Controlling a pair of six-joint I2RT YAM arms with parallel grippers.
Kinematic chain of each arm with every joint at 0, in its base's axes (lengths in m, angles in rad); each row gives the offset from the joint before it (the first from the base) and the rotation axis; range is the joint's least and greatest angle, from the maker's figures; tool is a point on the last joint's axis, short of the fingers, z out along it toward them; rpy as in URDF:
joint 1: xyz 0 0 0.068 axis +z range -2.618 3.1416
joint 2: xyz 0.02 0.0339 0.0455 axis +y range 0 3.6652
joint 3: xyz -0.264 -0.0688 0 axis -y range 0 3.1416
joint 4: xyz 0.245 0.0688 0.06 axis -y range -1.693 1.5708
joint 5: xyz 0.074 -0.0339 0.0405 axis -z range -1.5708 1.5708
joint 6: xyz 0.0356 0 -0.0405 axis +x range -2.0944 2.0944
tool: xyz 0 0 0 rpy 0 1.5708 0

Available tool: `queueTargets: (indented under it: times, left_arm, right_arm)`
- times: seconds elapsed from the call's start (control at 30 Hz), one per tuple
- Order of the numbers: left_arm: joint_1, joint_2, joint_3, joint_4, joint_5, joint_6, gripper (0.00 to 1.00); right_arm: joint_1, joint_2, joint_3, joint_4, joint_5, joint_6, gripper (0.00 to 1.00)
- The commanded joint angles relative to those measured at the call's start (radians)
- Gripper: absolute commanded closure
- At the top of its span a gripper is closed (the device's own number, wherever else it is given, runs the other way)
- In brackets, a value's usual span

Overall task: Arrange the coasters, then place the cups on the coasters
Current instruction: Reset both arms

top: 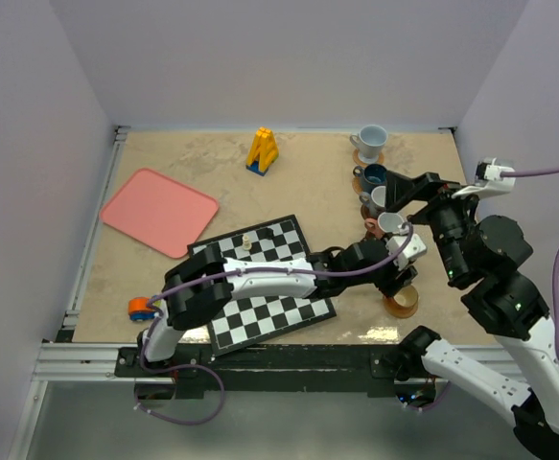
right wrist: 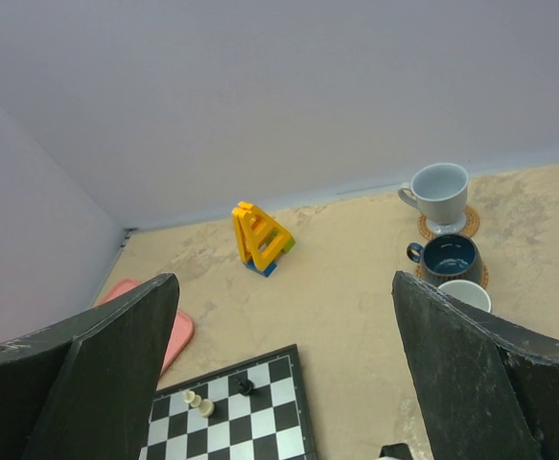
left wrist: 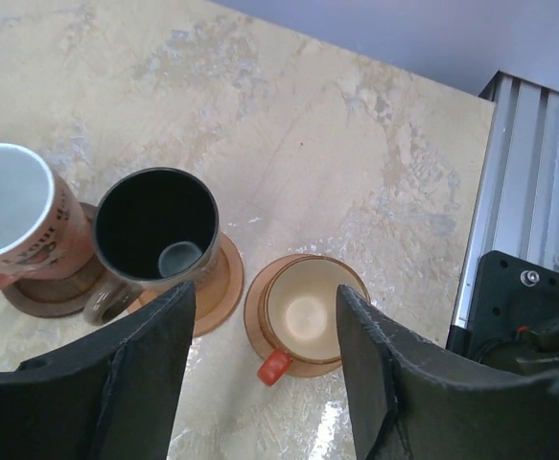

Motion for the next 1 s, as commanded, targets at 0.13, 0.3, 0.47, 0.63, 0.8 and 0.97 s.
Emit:
queueTargets:
  times: [0.13, 0.3, 0.47, 0.63, 0.8, 0.97]
  left_arm:
    - [0.098, -0.249, -0.225, 0.216, -0.032, -0.065, 0.34]
    - [0.218, -0.390, -0.350, 0.202, -0.034, -0.100, 0.32]
    - [0.396, -0.568, -0.496, 0.201, -0.006, -0.157, 0.27]
    - [0.587, -0.734, -0.591, 0.111, -0.010, -0.186, 0.20]
    - [0.854, -0.899, -0.664, 0.009, 0.079, -0.251, 0.16]
    - [1.046, -1.045, -0.656, -0.116, 0.096, -0.211, 0.10]
  right_arm:
    - [-0.001, 0.088, 0.074, 0.016, -0.015, -0.035, 0.01]
    - [-0.013, 0.152, 0.077, 0.069, -0.025, -0.067, 0.01]
    - [-0.223, 0.203, 0.045, 0.151, -0.273, -0.083, 0.02]
    - [-0.519, 0.237, -0.015, 0.224, -0.583, -0.070, 0.01]
    - [-0.798, 0.258, -0.046, 0.237, -0.780, -0.070, 0.01]
    - [-0.975, 0.232, -0.027, 0.215, -0.837, -0.096, 0.01]
